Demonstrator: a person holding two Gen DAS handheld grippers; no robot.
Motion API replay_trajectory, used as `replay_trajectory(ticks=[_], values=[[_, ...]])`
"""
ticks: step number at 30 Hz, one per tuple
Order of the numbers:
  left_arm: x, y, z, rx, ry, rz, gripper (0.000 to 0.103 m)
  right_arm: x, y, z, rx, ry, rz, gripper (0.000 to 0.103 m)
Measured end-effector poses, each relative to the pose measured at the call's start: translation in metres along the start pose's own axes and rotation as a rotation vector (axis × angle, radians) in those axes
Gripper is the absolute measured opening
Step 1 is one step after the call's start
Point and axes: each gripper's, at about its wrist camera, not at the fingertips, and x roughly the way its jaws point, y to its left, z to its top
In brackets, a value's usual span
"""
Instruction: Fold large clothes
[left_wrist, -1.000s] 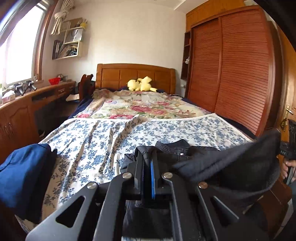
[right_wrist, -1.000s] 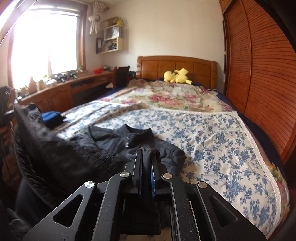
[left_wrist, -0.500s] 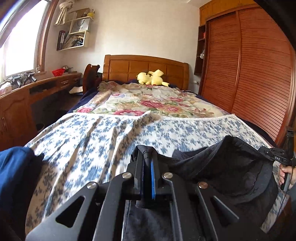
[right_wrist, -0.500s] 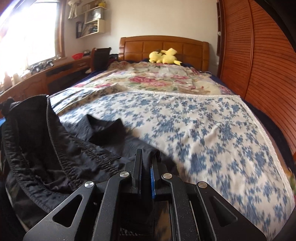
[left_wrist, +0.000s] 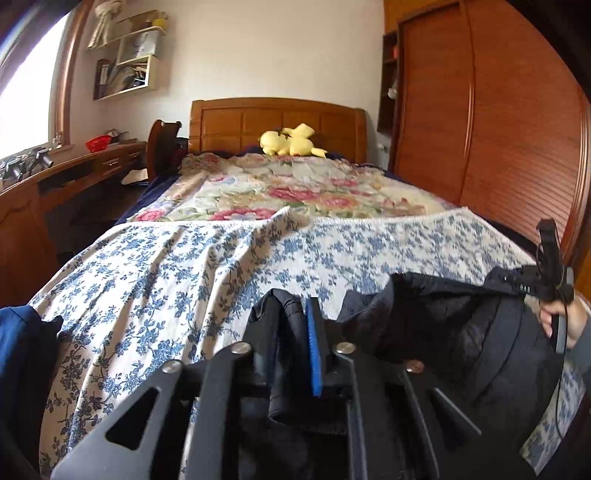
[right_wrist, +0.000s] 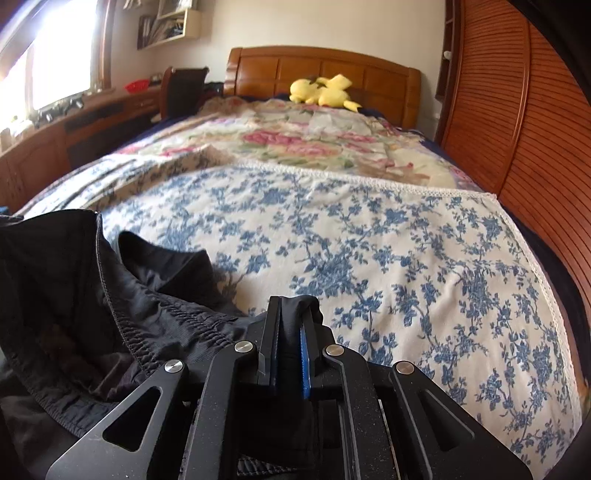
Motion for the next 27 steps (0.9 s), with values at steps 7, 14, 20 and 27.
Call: replay_trajectory(ticks=[7, 14, 20, 27], values=[[-0.01, -0.001, -0.001, 0.003, -0.009, -0.046, 0.033, -0.009, -0.007, 0.002, 0.057, 0.011, 0.041, 0.033], [-0.012, -0.018, -0.011, 0.031, 0.018, -0.125, 0.048, -0.042, -0.015, 0.011, 0.065, -0.039, -0.02, 0.07], [-0.002, -0.039, -0.024, 0.054, 0.061, -0.179, 0.052, -0.041, -0.024, 0.0, 0.067, -0.012, -0.035, 0.07], [0.013, -0.045, -0.031, 0.049, 0.098, -0.208, 0.052, -0.038, -0.036, -0.01, 0.087, 0.002, -0.053, 0.07]])
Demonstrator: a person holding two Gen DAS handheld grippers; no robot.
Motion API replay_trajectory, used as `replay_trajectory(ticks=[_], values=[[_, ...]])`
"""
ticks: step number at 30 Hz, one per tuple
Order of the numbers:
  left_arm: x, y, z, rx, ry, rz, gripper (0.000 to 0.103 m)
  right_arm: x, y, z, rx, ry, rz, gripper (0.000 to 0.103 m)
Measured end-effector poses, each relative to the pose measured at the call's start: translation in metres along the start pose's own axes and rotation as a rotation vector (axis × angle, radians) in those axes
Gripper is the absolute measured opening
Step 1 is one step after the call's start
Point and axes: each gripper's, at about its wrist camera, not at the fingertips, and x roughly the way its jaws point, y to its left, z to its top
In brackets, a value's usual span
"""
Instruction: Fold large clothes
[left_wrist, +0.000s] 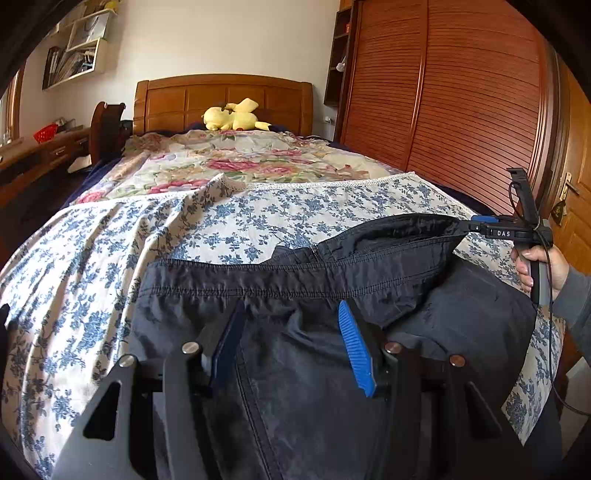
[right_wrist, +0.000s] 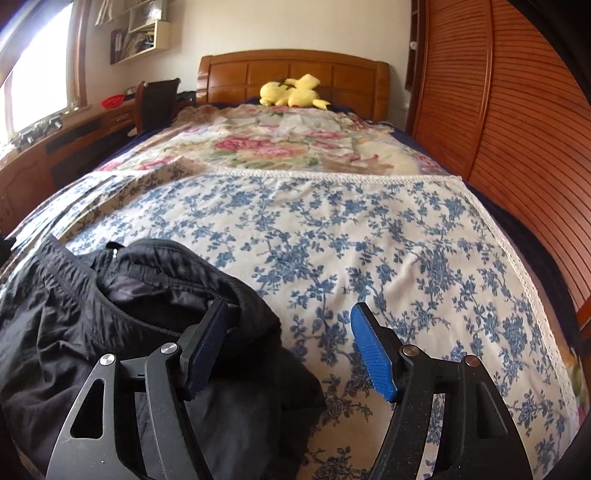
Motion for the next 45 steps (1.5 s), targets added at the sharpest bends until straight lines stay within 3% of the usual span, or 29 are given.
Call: replay_trajectory(ticks=[11, 14, 19, 26, 28, 31, 33, 36, 39, 43, 44, 45], values=[[0.02, 0.011, -0.01, -0.035, 0.046, -0.01, 0.052, -0.026, -0.001, 0.001, -0.021, -0.07, 0.01, 0.07], [0.023, 0.009, -0.012, -0.03, 0.057, -0.006, 0.052, -0.016, 0.0, -0.003, -0.046, -0.022, 0.022, 0.07], [0.024, 0.009, -0.013, -0.029, 0.061, -0.001, 0.052, 0.034, 0.012, -0.002, -0.083, 0.109, 0.073, 0.07], [0.029, 0.008, -0.015, -0.025, 0.079, -0.001, 0.052, 0.093, 0.026, 0.012, -0.055, 0.231, 0.163, 0.07], [0.031, 0.009, -0.016, -0.025, 0.086, -0.004, 0.052, 0.107, 0.031, 0.011, -0.055, 0.287, 0.197, 0.058], [0.032, 0.01, -0.016, -0.028, 0.091, -0.009, 0.052, 0.12, 0.038, 0.006, -0.049, 0.371, 0.265, 0.051], [0.032, 0.009, -0.015, -0.029, 0.089, -0.009, 0.052, 0.113, 0.039, 0.006, -0.057, 0.342, 0.247, 0.023], [0.031, 0.01, -0.015, -0.03, 0.082, -0.005, 0.052, 0.095, 0.038, 0.009, -0.075, 0.27, 0.22, 0.009], [0.028, 0.011, -0.013, -0.034, 0.07, 0.001, 0.052, 0.076, 0.03, 0.018, -0.052, 0.177, 0.106, 0.008], [0.021, 0.015, -0.01, -0.042, 0.054, 0.01, 0.052, 0.085, 0.03, 0.014, -0.039, 0.258, 0.013, 0.009], [0.019, 0.017, -0.009, -0.043, 0.05, 0.013, 0.052, 0.085, 0.033, 0.014, -0.046, 0.262, -0.003, 0.011], [0.017, 0.018, -0.009, -0.044, 0.047, 0.015, 0.052, 0.082, 0.035, 0.015, -0.048, 0.255, -0.015, 0.021]])
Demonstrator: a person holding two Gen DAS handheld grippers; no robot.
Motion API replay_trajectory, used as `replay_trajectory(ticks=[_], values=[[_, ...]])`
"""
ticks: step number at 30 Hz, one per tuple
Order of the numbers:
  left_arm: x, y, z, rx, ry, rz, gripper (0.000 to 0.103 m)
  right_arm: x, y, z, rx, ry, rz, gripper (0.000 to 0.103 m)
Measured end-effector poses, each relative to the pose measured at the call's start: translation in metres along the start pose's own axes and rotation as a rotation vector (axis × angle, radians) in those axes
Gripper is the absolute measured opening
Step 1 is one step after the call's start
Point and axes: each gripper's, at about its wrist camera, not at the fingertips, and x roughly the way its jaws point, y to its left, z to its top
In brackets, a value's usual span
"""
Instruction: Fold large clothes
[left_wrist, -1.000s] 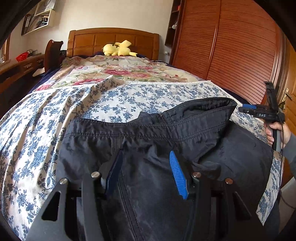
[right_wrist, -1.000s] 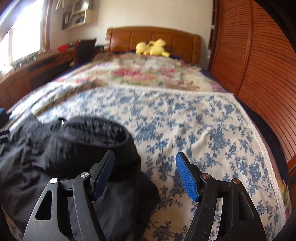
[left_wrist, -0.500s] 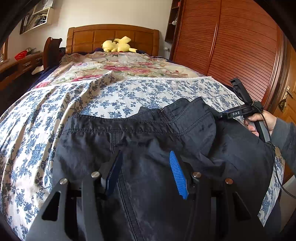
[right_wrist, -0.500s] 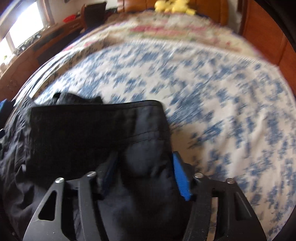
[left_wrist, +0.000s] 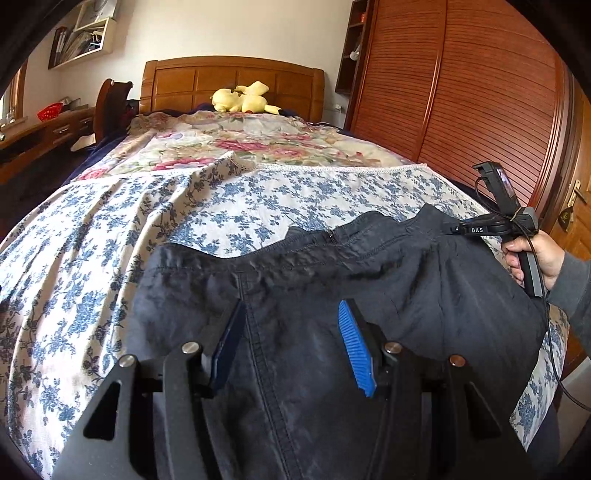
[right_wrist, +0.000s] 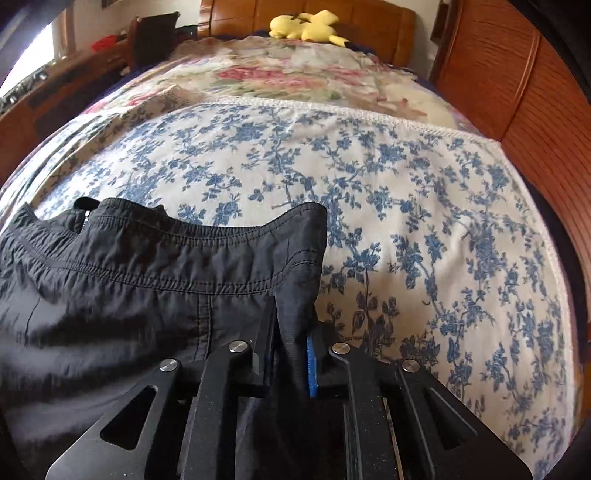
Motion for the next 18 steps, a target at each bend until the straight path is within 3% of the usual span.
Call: replay_trajectory(ticks=[1, 3, 8, 13, 15, 18], values=[[-0.002, 0.001, 0.0, -0.001, -0.004, 0.001, 0.052, -0.005, 0.002, 0.002, -0.002, -0.013, -0.032, 0.037], [-0.007, 0.004, 0.0, -0.002, -0.012, 0.005, 0.052, -0.016, 0.011, 0.005, -0.019, -0.059, -0.081, 0.055], [-0.017, 0.016, -0.001, -0.015, -0.027, 0.014, 0.052, -0.035, 0.045, 0.019, -0.077, -0.123, 0.021, 0.055], [-0.026, 0.024, -0.002, -0.025, -0.04, 0.02, 0.052, -0.025, 0.116, 0.021, -0.161, -0.077, 0.173, 0.055], [-0.029, 0.026, -0.003, -0.027, -0.043, 0.022, 0.052, -0.013, 0.14, 0.019, -0.193, -0.046, 0.17, 0.055], [-0.032, 0.028, -0.004, -0.027, -0.047, 0.022, 0.052, 0.01, 0.166, 0.018, -0.23, 0.003, 0.084, 0.056]])
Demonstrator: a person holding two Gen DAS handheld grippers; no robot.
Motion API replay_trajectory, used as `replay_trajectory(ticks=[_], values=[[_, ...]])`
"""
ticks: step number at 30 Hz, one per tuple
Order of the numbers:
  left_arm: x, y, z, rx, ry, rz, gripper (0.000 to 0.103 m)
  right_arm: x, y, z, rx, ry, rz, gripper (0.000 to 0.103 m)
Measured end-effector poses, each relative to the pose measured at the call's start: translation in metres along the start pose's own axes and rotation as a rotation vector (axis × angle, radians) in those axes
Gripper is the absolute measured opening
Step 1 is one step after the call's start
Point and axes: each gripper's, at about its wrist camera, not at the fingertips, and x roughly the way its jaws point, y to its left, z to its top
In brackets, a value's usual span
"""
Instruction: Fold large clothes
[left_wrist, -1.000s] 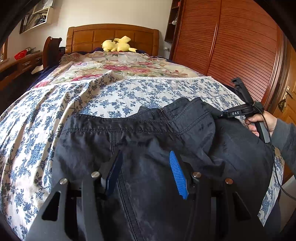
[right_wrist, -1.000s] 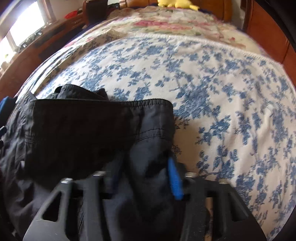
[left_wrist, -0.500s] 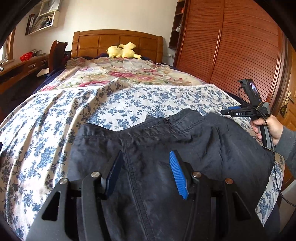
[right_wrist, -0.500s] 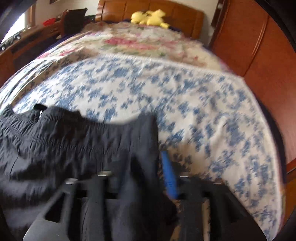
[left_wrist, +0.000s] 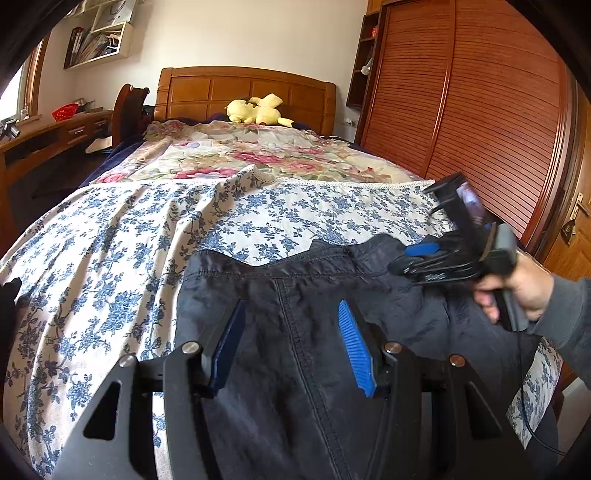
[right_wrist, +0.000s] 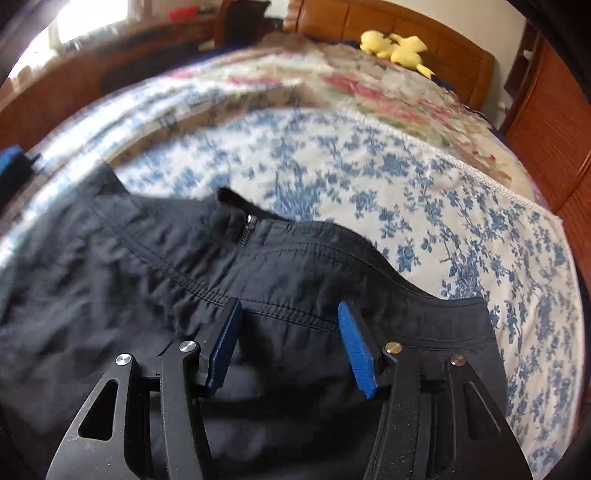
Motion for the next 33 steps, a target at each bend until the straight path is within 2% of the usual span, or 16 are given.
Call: replay_trajectory(ticks=[2, 4, 6, 10, 13, 18, 21, 24, 26, 28, 29, 33], values=[[0.0, 0.001, -0.001, 0.001, 0.001, 0.002, 0.052, 0.013, 0.004, -0.001, 0.007, 0.03, -0.021, 0.054], [-0.001, 0.003, -0.001, -0.002, 0.002, 0.003, 0.052, 0.027, 0.005, 0.001, 0.008, 0.069, -0.009, 0.047], [-0.002, 0.004, -0.001, -0.005, 0.001, 0.004, 0.052, 0.031, 0.006, 0.001, 0.004, 0.074, 0.001, 0.028], [-0.002, 0.005, -0.001, -0.007, -0.001, 0.004, 0.052, 0.038, 0.01, 0.006, -0.029, 0.085, 0.001, 0.012], [-0.002, 0.002, 0.0, -0.004, -0.001, 0.002, 0.052, 0.036, 0.011, 0.009, -0.032, 0.061, 0.0, 0.007], [0.0, -0.002, -0.002, 0.006, 0.006, 0.0, 0.052, 0.021, 0.012, 0.023, -0.02, -0.066, -0.074, 0.005], [0.002, -0.004, -0.002, 0.011, 0.009, -0.001, 0.052, 0.021, 0.007, 0.03, -0.01, -0.069, -0.079, 0.005], [0.001, -0.007, -0.001, 0.015, 0.007, -0.006, 0.052, 0.016, 0.005, 0.031, -0.014, -0.069, -0.084, 0.009], [-0.001, -0.011, 0.0, 0.019, 0.004, -0.009, 0.052, 0.004, 0.002, 0.026, 0.0, -0.082, -0.062, 0.02], [-0.004, -0.016, 0.001, 0.027, 0.001, -0.014, 0.052, -0.012, -0.004, 0.018, 0.008, -0.092, -0.036, 0.053], [-0.005, -0.019, 0.001, 0.032, 0.0, -0.015, 0.052, -0.019, -0.006, 0.013, 0.004, -0.094, -0.032, 0.059], [-0.011, -0.033, 0.0, 0.054, -0.003, -0.023, 0.052, -0.055, -0.024, -0.028, 0.007, -0.087, -0.034, 0.061]])
